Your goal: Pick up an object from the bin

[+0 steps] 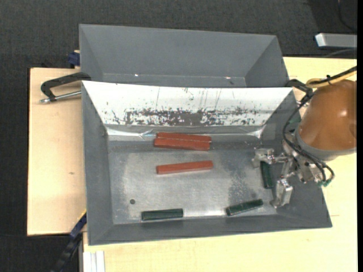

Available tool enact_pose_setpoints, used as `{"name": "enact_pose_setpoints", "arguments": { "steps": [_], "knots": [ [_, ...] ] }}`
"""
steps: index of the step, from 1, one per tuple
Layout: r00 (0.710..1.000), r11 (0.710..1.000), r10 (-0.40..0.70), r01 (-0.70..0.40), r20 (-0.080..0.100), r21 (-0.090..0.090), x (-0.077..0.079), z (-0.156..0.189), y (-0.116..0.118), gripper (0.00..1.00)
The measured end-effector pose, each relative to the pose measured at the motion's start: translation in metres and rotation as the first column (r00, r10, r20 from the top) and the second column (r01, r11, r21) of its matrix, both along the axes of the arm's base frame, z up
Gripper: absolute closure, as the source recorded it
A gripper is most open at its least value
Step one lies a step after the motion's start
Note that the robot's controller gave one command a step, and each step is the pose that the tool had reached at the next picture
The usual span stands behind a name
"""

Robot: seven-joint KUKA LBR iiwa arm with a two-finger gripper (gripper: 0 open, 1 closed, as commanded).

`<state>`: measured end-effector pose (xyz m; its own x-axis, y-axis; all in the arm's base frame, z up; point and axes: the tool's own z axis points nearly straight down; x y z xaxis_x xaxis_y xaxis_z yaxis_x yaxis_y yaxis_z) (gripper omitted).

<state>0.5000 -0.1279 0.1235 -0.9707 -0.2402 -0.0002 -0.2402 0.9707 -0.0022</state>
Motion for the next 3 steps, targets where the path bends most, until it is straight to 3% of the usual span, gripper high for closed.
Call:
{"name": "enact_pose_setpoints", "arguments": {
  "steps": [1,2,3],
  "knots": [
    [0.964,0.964,-0.267,0.267,0.002,0.004,-0.003,-0.031,0.007,0.00],
    [0.950,0.950,-0.311,0.311,-0.001,0.004,-0.005,-0.040,0.007,0.00],
    [0.994,0.994,-0.113,0.113,0.005,0.003,0.010,-0.052,0.022,1.00]
  ]
}}
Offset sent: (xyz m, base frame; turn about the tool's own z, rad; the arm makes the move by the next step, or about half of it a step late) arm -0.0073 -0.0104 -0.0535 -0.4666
